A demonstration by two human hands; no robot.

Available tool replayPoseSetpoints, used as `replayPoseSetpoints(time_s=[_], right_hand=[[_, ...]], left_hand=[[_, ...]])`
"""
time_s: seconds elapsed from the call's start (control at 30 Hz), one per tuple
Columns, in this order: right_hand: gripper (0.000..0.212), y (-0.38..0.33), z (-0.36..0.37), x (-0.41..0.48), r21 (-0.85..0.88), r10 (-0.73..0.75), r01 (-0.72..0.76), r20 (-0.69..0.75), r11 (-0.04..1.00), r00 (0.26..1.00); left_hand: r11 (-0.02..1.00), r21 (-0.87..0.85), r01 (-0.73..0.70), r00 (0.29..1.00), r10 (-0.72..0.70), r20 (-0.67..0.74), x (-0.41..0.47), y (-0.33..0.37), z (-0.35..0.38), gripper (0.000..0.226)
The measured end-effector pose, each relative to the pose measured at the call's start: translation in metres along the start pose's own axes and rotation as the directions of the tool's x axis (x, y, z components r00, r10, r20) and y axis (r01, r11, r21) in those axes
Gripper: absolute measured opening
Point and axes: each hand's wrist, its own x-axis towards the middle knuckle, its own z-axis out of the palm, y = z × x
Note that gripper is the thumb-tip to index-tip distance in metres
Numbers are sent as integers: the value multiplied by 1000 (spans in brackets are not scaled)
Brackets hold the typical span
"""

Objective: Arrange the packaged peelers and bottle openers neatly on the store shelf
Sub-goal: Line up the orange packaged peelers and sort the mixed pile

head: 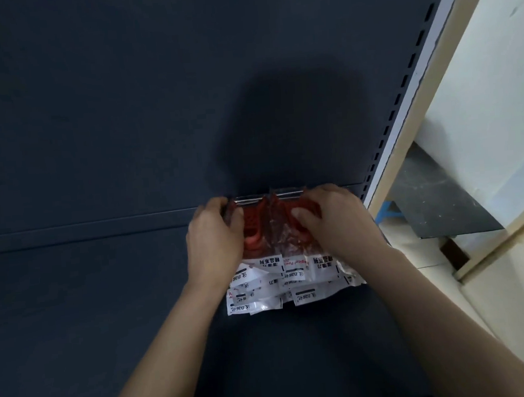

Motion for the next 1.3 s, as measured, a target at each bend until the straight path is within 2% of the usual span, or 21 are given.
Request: replayPoseSetpoints(time_s=[0.07,0.13,0.2,0.3,0.47,0.63,0.73,0.83,1.0,1.17,1.3], right_hand=[[34,10,-5,1,-12,92,-93,-62,996,994],[31,22,-8,3,5,210,-210,-46,978,977],[26,30,-11,4,91,317,-323,74,942,946],[23,36,-10,3,215,360,-418,264,882,895],[27,41,-6,5,227,361,-439,315,869,878],[29,47,-6,7,250,365,-452,326,856,872],[26,50,-7,6,286,342,-439,330,852,880],[25,50,-9,5,310,344,-433,303,846,889],[24,50,-14,2,322,369,-438,255,840,894],[31,52,-16,6,265,369,-425,237,865,899],[31,54,-23,5,216,349,-371,130,903,928]], left_hand=[[998,-5,59,996,-58,67,-3,0,1,39],[992,-43,120,985,-114,133,-5,2,5,36],[984,-75,159,976,-145,164,-2,2,10,28],[966,-129,224,961,-197,194,2,2,15,25],[953,-156,259,942,-214,260,4,3,24,39],[957,-164,238,946,-189,264,2,9,31,43],[946,-216,242,949,-184,257,1,9,30,36],[942,-237,239,958,-189,215,1,5,25,31],[950,-193,244,957,-203,209,1,7,22,36],[960,-159,231,959,-197,202,0,10,21,36],[983,-82,162,979,-150,135,-3,14,16,30]])
